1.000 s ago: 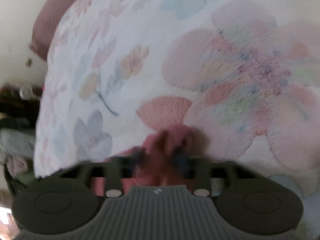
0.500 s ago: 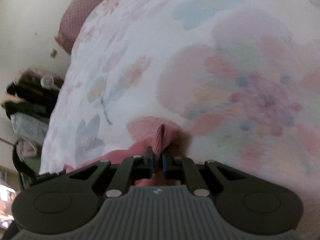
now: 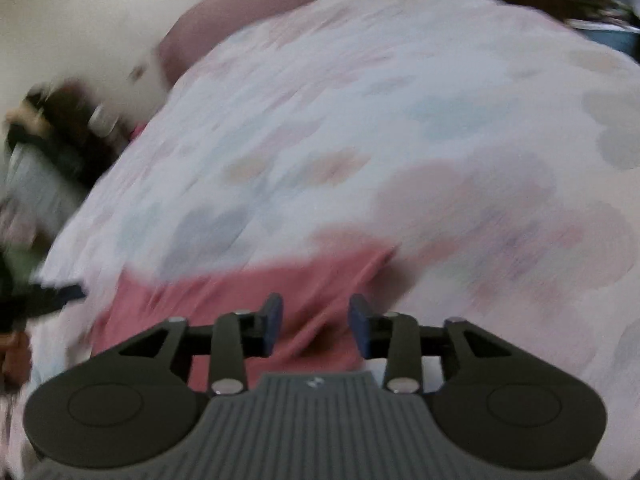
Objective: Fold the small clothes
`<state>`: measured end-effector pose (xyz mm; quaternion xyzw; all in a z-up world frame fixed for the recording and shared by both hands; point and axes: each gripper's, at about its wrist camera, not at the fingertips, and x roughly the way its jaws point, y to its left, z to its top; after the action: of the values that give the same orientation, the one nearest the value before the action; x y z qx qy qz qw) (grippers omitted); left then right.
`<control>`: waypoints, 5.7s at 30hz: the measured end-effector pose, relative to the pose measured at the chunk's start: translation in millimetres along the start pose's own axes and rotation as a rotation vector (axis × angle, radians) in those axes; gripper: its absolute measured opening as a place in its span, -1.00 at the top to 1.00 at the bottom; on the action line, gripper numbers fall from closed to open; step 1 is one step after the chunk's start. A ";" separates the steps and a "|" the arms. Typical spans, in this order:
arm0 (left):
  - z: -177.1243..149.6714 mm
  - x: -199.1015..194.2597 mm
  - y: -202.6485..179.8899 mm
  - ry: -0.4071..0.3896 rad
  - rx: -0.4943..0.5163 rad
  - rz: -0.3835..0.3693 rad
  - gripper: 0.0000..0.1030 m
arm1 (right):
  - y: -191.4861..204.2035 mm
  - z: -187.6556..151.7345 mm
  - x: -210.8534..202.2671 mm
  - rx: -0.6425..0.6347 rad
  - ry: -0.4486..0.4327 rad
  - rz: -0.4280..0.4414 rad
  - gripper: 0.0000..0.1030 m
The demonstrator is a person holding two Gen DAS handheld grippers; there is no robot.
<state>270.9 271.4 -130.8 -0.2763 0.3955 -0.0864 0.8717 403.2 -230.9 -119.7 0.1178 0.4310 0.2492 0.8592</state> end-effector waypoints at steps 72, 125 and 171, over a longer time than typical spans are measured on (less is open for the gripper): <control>89.5 98.3 18.9 0.224 -0.030 0.028 -0.49 | -80.6 54.5 64.6 0.234 0.217 0.154 -0.31; -44.7 -98.2 -15.0 0.130 -0.060 -0.312 0.77 | -27.7 -62.7 -131.6 0.161 0.090 0.410 0.74; -193.5 -89.1 -132.7 0.284 0.927 0.149 -0.03 | 168.9 -259.7 -137.1 -1.253 0.296 -0.171 0.13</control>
<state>77.4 113.9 -104.1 0.1844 0.4489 -0.2273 0.8443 71.3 -163.4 -111.7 -0.4759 0.3256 0.3978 0.7136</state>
